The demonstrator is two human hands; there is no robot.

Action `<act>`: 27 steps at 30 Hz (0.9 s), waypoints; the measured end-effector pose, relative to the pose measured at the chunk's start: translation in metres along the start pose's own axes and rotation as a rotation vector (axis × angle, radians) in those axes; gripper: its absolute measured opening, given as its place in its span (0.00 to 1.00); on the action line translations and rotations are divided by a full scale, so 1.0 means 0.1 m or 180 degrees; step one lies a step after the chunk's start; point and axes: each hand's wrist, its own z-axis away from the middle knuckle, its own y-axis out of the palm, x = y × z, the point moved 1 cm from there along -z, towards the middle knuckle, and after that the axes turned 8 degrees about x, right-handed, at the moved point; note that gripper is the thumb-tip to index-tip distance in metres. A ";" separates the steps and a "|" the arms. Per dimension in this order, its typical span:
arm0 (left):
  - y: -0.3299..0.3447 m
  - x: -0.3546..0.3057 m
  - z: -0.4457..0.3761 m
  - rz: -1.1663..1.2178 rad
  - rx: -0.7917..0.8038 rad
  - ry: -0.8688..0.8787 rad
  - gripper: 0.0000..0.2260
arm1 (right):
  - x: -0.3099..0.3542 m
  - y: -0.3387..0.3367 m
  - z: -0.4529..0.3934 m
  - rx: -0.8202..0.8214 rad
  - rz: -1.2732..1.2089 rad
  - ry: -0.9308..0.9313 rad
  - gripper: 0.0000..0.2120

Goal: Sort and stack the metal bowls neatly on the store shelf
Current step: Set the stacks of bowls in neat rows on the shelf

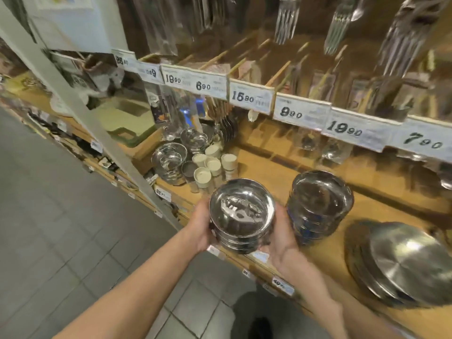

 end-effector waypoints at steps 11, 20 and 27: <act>-0.08 -0.29 -0.71 -0.0172 0.0332 -0.0300 0.22 | -0.06 0.04 -0.61 -0.0290 -0.0508 -0.0147 0.20; -0.03 -0.42 -1.12 -0.0168 0.0822 -0.0534 0.26 | -0.08 0.05 -0.75 -0.0363 -0.0532 -0.0462 0.22; -0.02 -0.42 -1.23 -0.0133 0.0956 -0.0457 0.24 | -0.12 0.05 -0.84 -0.0895 -0.0715 -0.0654 0.22</act>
